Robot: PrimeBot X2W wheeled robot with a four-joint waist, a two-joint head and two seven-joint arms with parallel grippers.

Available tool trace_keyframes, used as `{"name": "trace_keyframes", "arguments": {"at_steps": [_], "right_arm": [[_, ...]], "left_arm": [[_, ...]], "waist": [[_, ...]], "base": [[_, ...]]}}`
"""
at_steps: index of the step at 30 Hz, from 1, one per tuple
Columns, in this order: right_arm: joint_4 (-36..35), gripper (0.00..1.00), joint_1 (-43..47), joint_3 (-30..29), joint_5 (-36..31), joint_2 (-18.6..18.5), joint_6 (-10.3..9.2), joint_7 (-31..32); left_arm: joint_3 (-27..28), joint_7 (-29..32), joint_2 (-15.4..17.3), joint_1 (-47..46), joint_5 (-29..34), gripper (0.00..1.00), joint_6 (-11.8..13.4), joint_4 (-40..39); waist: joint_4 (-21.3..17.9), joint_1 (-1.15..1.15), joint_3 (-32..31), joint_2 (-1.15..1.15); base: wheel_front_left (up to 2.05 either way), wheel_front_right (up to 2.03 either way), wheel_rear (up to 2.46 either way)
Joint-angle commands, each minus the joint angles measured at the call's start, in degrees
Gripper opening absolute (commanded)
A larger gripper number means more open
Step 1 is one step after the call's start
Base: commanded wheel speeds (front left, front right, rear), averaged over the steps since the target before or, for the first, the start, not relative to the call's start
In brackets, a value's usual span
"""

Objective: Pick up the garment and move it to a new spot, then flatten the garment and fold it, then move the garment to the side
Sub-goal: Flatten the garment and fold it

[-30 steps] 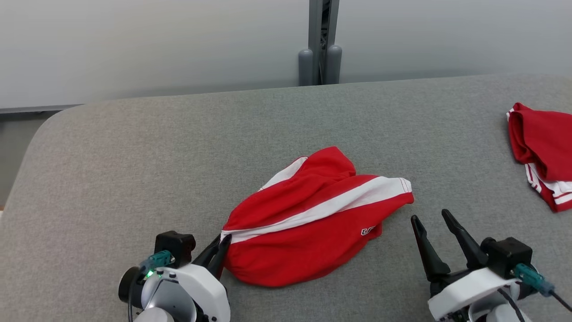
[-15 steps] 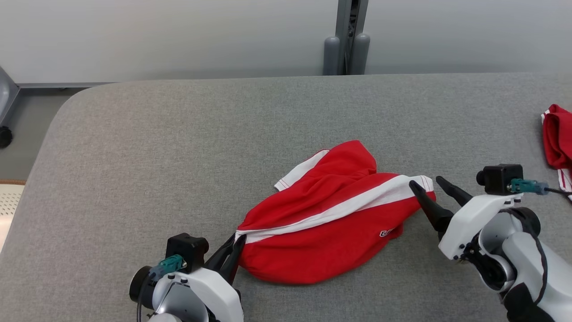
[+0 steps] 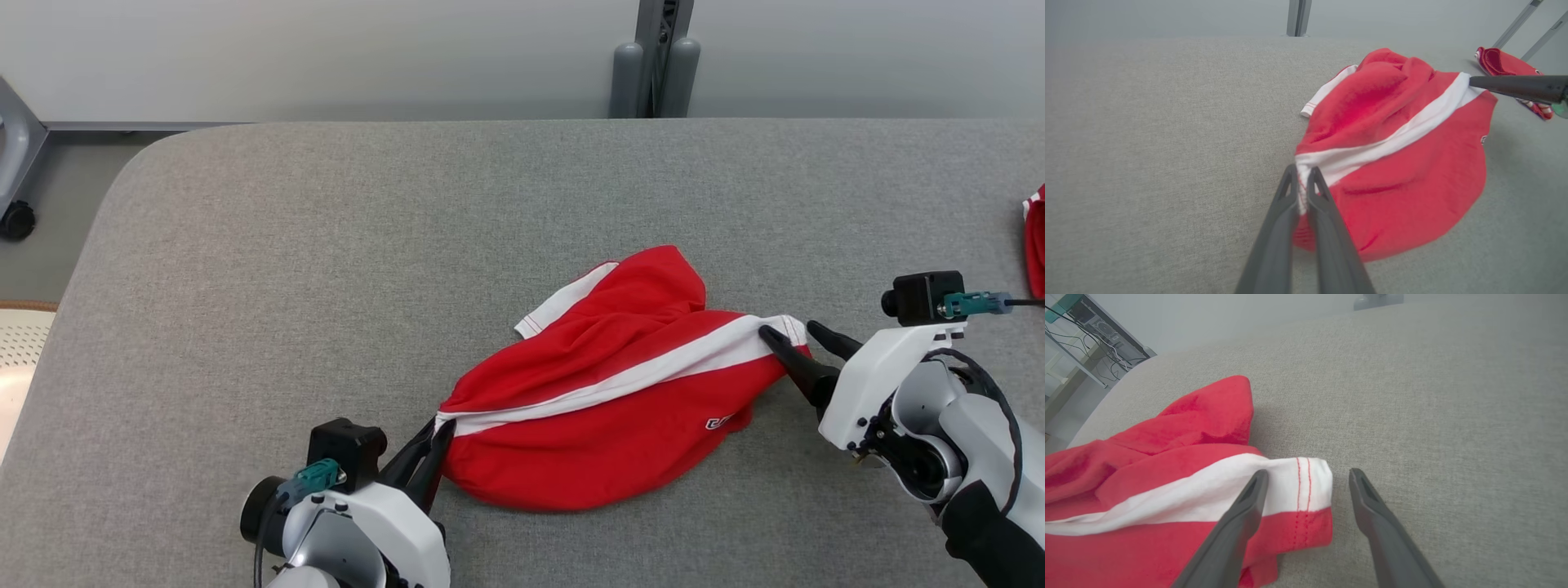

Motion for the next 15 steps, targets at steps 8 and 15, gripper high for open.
{"name": "trace_keyframes", "arguments": {"at_steps": [8,15], "right_arm": [[-2.2,0.0,-2.3,4.5,4.4,-1.7,-0.02,-0.9],[-5.7,0.0,-3.6,8.2,5.5,-5.1,-0.02,-5.7]], "left_arm": [[-0.4,-0.2,0.1,-0.9,0.3,0.0,0.4,-0.5],[0.9,-3.3,1.0,-2.1,0.5,0.0,0.4,-1.8]], "waist": [[0.0,0.0,0.5,0.0],[-1.0,0.0,-0.8,0.0]], "base": [[0.0,0.0,0.0],[0.0,0.0,0.0]]}}
